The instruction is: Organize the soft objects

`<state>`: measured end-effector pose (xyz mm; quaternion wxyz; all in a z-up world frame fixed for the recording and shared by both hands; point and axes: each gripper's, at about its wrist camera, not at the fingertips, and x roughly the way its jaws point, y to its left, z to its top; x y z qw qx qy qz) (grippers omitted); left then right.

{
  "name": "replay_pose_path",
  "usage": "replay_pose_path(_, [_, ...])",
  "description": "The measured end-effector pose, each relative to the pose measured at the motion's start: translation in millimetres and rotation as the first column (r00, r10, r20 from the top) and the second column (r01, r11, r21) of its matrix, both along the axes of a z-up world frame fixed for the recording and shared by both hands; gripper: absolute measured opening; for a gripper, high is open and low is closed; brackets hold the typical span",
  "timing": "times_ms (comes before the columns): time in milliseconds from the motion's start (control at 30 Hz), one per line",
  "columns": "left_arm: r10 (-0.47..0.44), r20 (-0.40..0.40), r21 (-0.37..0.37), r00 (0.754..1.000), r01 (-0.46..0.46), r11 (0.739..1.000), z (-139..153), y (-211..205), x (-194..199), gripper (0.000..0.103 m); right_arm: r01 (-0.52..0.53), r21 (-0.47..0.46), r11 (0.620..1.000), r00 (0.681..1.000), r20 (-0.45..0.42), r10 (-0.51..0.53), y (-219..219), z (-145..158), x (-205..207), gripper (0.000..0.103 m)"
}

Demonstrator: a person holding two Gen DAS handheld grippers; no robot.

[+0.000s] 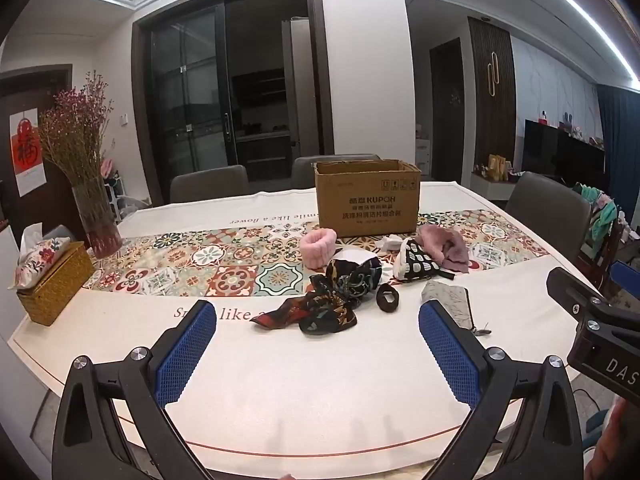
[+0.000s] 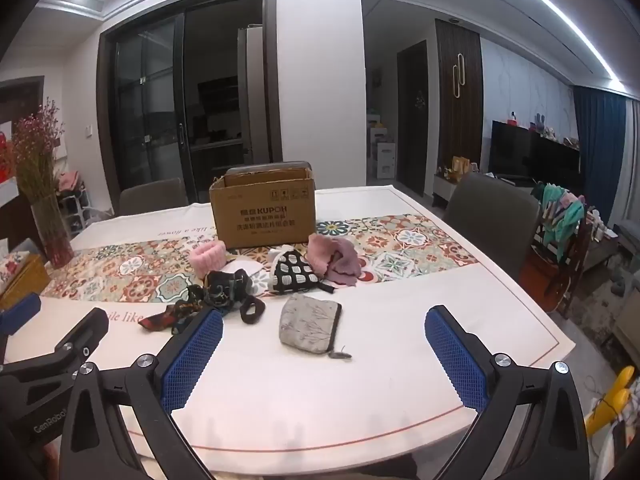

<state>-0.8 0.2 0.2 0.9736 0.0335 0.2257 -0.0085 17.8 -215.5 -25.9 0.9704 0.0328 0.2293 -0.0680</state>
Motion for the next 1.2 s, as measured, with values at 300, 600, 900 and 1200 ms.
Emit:
replay_pose_path(300, [0.005, -0.017, -0.007, 1.000, -0.006, 1.000, -0.5, 5.8, -1.2, 0.103, -0.001, 0.007, 1.000, 1.000, -0.015, 0.001, -1.4, -1.2, -0.4, 0.102])
replay_pose_path(600, [-0.007, -0.008, -0.010, 1.000, 0.007, 1.000, 4.7, 0.1, -2.5, 0.103, -0.002, 0.006, 1.000, 1.000, -0.016, 0.002, -0.2, -4.4, -1.4, 0.102])
replay_pose_path(900, [-0.008, -0.001, -0.011, 1.000, 0.008, 1.000, 4.8, -0.5, -5.1, 0.103, -0.002, 0.007, 1.000, 1.000, -0.015, 0.002, 0.1, -3.9, -2.5, 0.102])
replay_pose_path(1200, [-0.004, 0.002, -0.010, 1.000, 0.004, 1.000, 4.9, 1.4, -6.5, 0.103, -0.003, 0.005, 1.000, 1.000, -0.015, 0.003, 0.0, -3.2, -2.0, 0.102])
